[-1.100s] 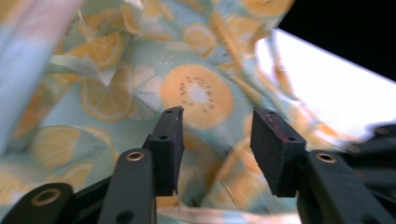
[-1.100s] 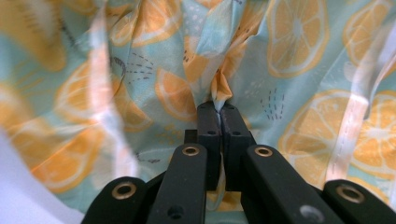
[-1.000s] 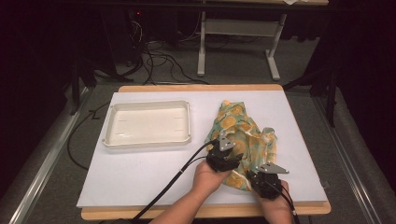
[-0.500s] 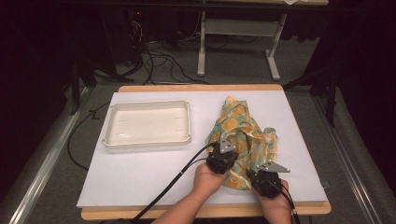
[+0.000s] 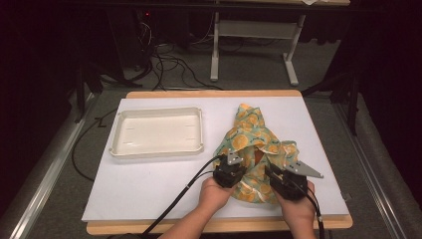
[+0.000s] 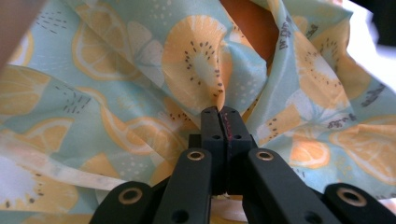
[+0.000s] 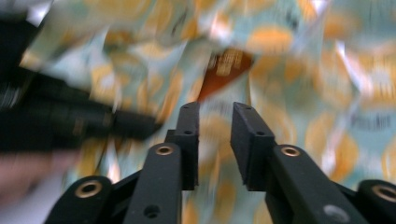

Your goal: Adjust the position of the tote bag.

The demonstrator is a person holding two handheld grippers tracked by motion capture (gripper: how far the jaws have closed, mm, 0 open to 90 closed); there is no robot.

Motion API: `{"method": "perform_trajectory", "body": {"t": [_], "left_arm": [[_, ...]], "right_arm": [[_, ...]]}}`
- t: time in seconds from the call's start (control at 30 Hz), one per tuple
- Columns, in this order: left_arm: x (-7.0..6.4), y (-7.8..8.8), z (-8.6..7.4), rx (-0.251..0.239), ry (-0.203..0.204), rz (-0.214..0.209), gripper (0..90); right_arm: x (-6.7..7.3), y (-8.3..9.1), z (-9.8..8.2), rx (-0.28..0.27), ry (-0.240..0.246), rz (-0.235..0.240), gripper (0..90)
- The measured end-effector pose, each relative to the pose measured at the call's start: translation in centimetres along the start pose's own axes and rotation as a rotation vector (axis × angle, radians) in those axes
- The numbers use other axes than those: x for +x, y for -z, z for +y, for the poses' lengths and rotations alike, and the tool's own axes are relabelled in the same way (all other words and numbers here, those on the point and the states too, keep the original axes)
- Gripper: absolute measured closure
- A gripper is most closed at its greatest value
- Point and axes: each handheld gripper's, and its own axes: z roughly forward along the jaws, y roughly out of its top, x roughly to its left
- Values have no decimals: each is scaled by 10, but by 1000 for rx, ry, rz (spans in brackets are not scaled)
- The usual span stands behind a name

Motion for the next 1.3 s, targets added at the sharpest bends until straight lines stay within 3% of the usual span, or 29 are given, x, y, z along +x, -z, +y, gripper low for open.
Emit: {"method": "perform_trajectory", "body": {"t": [0.07, 0.1, 0.17, 0.2, 0.23, 0.27, 0.3, 0.47, 0.53, 0.7, 0.83, 0.97, 1.03, 1.1, 1.2, 1.23, 1.3], "left_arm": [[0, -1, 0, 1, -2, 5, 898], [0, -1, 0, 4, 1, -1, 894], [0, -1, 0, 2, 2, 1, 891], [0, -1, 0, -1, 1, 0, 887], [0, 0, 0, -3, 0, 4, 886], [1, 1, 0, -11, 6, 0, 886], [1, 3, 0, -25, 13, -5, 887], [-3, 10, 5, -89, 13, -7, 887], [-4, 11, 5, -92, -13, 25, 888], [7, 13, 6, -73, -7, 86, 796], [2, 27, 11, -121, -74, 111, 667], [-11, 32, 28, -158, -142, 120, 559], [-11, 24, 37, -150, -116, 105, 500], [-10, 10, 43, -118, -107, 118, 447], [-7, -7, 47, -81, -83, 113, 419], [-6, -10, 47, -77, -73, 108, 433], [-4, -12, 46, -83, -71, 95, 602]], "right_arm": [[-1, -4, 4, -4, 3, -8, 687], [-2, -15, 10, 1, -13, -23, 602], [-5, -31, 14, 19, -37, -48, 557], [-8, -38, 14, 34, -52, -44, 583], [-10, -44, 14, 49, -63, -32, 702], [-11, -47, 13, 57, -48, -50, 829], [-12, -46, 12, 53, -19, -65, 900], [-22, -43, 12, 57, 40, -118, 900], [-25, -45, 11, 55, 39, -145, 900], [-37, -51, 11, 53, 30, -178, 900], [-42, -55, 12, 36, 25, -152, 900], [-38, -59, 15, 21, 31, -120, 900], [-33, -61, 14, 17, 36, -110, 900], [-30, -60, 14, 14, 43, -102, 900], [-26, -61, 13, 10, 46, -89, 900], [-25, -61, 13, 14, 49, -87, 900], [-23, -61, 12, 14, 52, -83, 900]]}}
